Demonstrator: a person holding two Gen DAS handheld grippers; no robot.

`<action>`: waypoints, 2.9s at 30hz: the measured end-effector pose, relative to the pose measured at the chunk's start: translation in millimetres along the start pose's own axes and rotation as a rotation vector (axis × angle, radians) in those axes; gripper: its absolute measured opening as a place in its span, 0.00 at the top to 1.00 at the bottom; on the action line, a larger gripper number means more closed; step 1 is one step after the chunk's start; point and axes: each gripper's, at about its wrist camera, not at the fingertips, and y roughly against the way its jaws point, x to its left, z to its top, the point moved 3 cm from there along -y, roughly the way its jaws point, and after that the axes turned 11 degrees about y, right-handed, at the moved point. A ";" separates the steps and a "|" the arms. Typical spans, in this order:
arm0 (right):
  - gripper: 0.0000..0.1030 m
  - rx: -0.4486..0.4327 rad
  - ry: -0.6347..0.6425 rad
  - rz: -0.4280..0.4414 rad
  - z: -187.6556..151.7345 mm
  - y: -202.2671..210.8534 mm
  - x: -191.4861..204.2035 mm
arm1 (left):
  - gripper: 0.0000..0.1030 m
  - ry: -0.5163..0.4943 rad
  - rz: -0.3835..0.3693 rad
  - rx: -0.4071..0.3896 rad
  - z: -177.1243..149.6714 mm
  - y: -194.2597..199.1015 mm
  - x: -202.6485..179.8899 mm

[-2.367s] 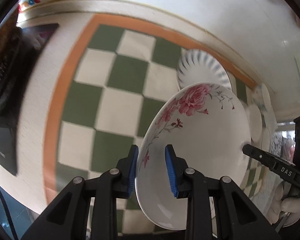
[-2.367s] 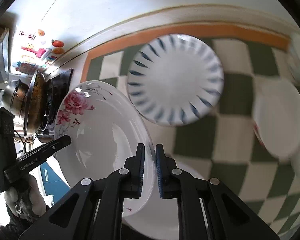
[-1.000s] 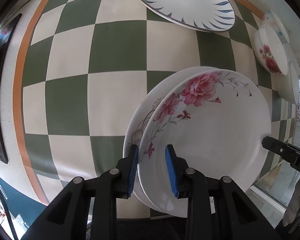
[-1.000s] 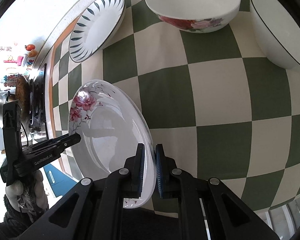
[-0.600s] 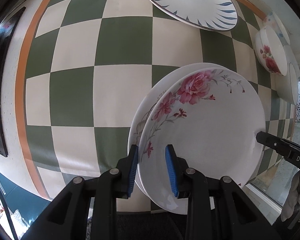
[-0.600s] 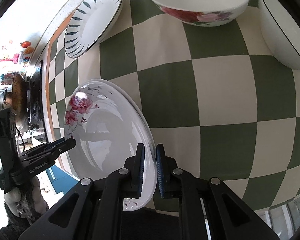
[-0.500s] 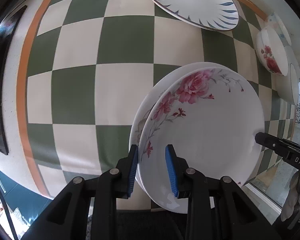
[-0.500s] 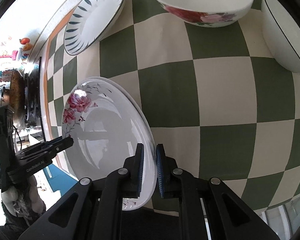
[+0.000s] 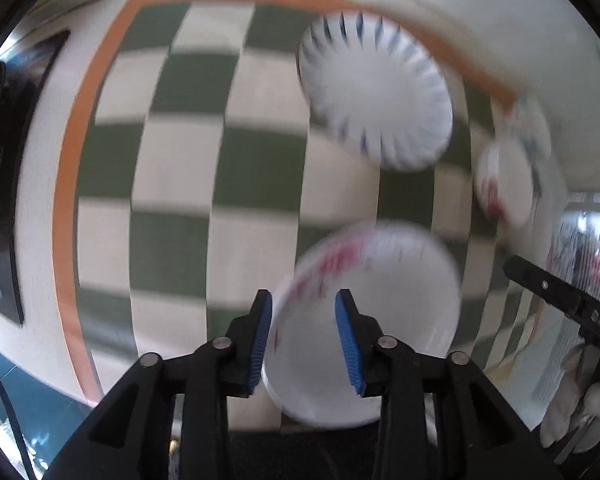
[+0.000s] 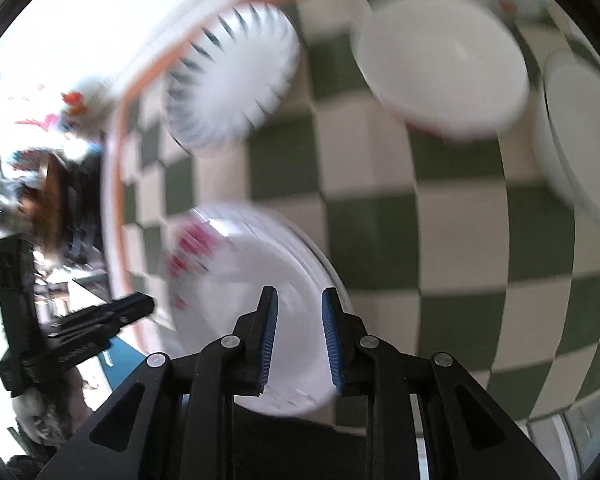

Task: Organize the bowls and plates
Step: 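Carry the stacked plates onto the blue-striped plate with both tools, then grip all three plate rims with both tools and lift the stack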

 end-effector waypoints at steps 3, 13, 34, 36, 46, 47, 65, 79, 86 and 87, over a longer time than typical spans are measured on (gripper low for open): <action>0.70 -0.066 0.012 0.000 43.0 11.5 7.4 | 0.70 0.029 -0.025 -0.056 52.3 6.9 -3.5; 0.70 -0.042 -0.049 -0.086 169.1 -33.9 -28.7 | 0.70 0.076 -0.073 0.010 149.4 -44.3 -16.1; 0.90 -0.024 0.001 -0.148 177.0 -71.0 -34.8 | 0.84 -0.048 0.003 -0.081 140.4 -55.8 -41.0; 0.90 -0.030 0.011 -0.144 171.8 -66.6 -29.8 | 0.84 -0.050 0.004 -0.092 135.7 -51.9 -45.7; 0.90 -0.101 0.047 -0.101 136.0 -19.0 -4.0 | 0.84 -0.076 -0.035 -0.155 94.5 -3.8 -39.1; 0.90 -0.112 0.055 -0.096 129.1 -10.4 -3.0 | 0.84 -0.079 -0.040 -0.159 89.5 0.1 -38.8; 0.90 -0.139 0.101 -0.021 0.2 40.6 11.3 | 0.84 -0.113 -0.037 -0.202 -25.8 33.9 -26.0; 0.90 -0.011 0.127 -0.035 -58.2 -5.8 -11.1 | 0.84 -0.047 0.004 -0.096 -71.4 -28.8 -1.9; 0.90 0.032 0.123 -0.042 -68.1 -31.2 -19.7 | 0.84 -0.035 0.031 -0.078 -75.3 -44.0 2.1; 0.90 0.035 0.121 -0.040 -68.2 -33.1 -20.5 | 0.84 -0.034 0.035 -0.079 -75.2 -45.0 2.4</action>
